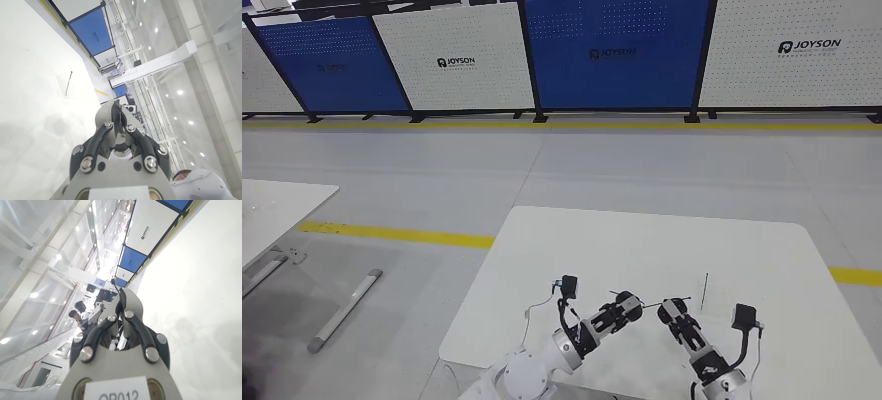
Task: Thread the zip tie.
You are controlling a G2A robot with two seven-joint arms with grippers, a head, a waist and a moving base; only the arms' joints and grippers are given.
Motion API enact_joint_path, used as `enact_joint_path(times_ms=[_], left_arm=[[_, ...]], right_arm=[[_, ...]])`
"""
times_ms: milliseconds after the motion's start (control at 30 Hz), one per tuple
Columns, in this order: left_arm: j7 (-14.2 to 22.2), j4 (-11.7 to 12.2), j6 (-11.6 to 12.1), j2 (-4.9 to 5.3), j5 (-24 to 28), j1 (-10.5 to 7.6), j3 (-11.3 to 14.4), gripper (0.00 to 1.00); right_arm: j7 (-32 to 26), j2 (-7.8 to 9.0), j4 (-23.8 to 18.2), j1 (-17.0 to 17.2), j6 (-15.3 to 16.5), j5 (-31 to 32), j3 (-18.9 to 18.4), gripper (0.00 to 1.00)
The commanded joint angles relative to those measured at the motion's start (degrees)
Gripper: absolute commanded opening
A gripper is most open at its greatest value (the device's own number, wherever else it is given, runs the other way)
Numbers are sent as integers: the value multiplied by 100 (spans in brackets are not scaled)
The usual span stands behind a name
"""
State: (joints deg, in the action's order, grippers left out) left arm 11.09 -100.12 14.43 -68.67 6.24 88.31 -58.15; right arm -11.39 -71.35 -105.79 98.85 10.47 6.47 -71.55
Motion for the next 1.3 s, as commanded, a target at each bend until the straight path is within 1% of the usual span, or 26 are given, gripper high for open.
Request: enact_joint_path(times_ms=[0,233,400,700,1267], left_arm=[[0,22,-66,1,-18,-12,1,0],[-13,22,-183,3,-202,-58,37,0],[-71,8,-275,11,-523,-56,73,0],[-42,-39,-317,31,-719,-35,72,0],[-121,-25,-384,36,-744,-41,77,0]], right_arm=[[76,8,-55,64,-32,91,-44,0],[194,23,-205,224,-161,203,-134,0],[175,25,-209,221,-256,255,-125,0],[136,23,-209,168,-405,409,-57,0],[210,29,-300,239,-344,482,-60,0]])
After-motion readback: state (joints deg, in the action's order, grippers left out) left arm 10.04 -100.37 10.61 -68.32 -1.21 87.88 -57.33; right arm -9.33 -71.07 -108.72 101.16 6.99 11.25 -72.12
